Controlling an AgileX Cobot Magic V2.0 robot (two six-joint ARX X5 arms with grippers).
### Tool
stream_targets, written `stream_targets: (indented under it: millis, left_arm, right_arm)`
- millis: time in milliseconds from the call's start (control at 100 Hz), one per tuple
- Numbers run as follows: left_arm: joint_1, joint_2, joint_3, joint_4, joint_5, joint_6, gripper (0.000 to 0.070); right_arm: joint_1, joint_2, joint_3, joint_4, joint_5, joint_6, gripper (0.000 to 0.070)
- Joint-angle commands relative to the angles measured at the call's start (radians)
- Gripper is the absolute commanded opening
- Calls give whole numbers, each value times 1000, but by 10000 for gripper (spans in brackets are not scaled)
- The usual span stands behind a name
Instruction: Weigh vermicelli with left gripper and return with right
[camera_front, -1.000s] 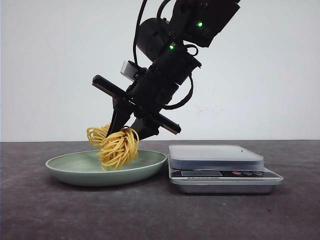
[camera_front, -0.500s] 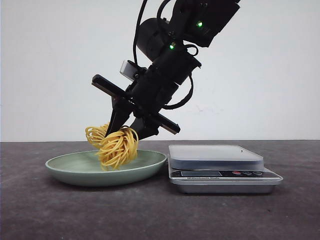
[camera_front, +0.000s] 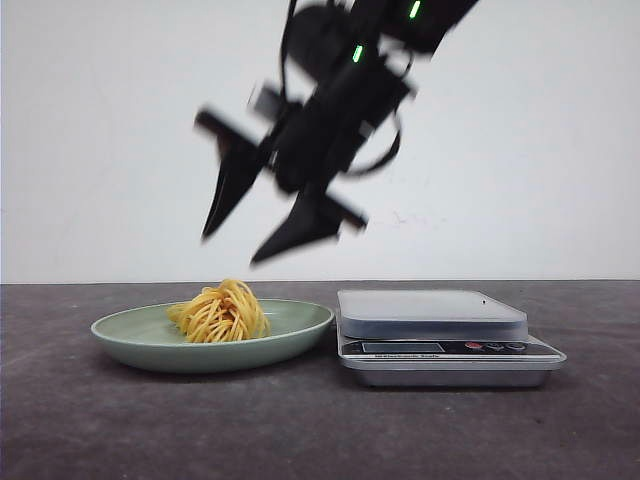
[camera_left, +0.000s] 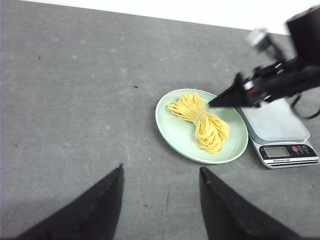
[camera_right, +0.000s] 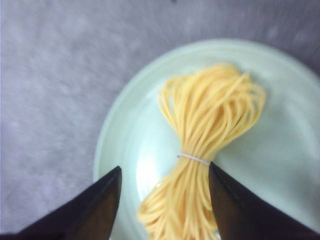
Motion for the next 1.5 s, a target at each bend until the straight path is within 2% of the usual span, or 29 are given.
stream_targets:
  millis: [0,200,350,500,600,690,840,960,1100,1250,1390,1430,1490]
  left_arm:
    - [-4,3,9,13,-3,-5,271]
    - [-4,3,9,37,-3,-5,271]
    - [-4,3,9,37,-3,-9,271]
    - [-4,3,9,40,-3,-9,271]
    - [-4,3,9,60,-3,-8,271]
    - [-4,3,9,75,-3,-8,271]
    - [-4,3,9,89,-3,-8,271]
    - [-4,3,8,89,-3,-8,271]
    - [-4,3,2,106,-3,-8,270]
    - [-4,3,-2,132,-4,-8,270]
    - [-4,4,-17,175,-7,-8,269]
    - [-4,4,-21,185,-7,-8,268]
    - [-4,4,-21,190,-6,-8,266]
  right_arm:
    - [-13,-65,29,-33,26,-80,339]
    - [-55,-325,29,-238,175,-245,339]
    - [-58,-541,29,-401,303,-320,339]
    - [-48,-747,29,-555,381,-342,339]
    - [-34,-876,28,-651,463,-340,339]
    - [-19,-991,25,-721,548,-328,339]
    - [3,-1164,14,-820,630,-284,339]
    - [3,-1291,-19,-875,640,-233,339]
    - [3,-1419,-108,-878,639,-200,339]
    - [-13,-1522,-238,-871,595,-155,339]
    - [-29,-1592,-366,-813,547,-131,334]
    - [-30,-1604,-394,-790,535,-122,307]
    - [-30,-1615,-425,-768,523,-115,215]
